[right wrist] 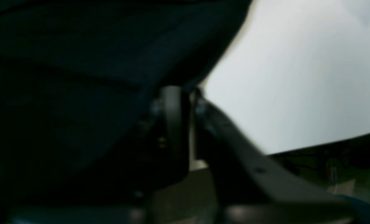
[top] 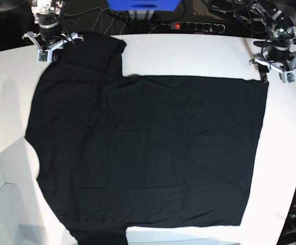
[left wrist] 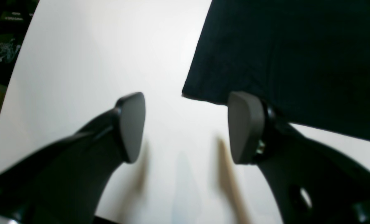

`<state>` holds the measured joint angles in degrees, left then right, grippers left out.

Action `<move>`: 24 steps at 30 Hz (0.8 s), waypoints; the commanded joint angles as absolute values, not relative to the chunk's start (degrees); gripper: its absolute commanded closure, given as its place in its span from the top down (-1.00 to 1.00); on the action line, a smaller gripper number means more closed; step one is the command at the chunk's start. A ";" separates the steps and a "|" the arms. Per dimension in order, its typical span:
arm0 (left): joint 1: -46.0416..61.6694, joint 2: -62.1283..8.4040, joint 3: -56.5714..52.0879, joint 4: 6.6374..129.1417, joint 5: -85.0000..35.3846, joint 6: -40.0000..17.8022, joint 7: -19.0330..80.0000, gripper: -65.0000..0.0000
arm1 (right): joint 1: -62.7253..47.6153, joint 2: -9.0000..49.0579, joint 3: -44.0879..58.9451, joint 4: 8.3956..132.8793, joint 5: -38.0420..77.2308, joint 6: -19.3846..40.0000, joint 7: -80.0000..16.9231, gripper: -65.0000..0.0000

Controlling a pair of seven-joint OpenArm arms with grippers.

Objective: Fold the T-shirt properly
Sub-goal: 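Lower both grippers to the shoulder corners of the black T-shirt, then close both grippers on the shoulder corners and pull them apart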

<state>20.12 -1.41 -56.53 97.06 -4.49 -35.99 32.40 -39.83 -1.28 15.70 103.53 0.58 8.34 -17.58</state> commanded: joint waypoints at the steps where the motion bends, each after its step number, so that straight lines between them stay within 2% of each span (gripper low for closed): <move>1: 20.00 -2.15 -56.84 97.98 -5.14 -35.47 31.16 0.24 | -40.04 -1.19 16.04 103.78 0.04 8.84 -19.12 -1.00; 11: 17.71 -3.21 -56.57 93.49 -5.05 -35.38 31.25 0.24 | -39.78 -1.27 19.65 107.38 0.31 8.92 -19.03 -1.00; 24: 14.81 -3.38 -56.84 88.48 -4.53 -35.38 31.25 0.24 | -40.22 -2.33 19.38 108.44 0.31 9.01 -19.03 -1.00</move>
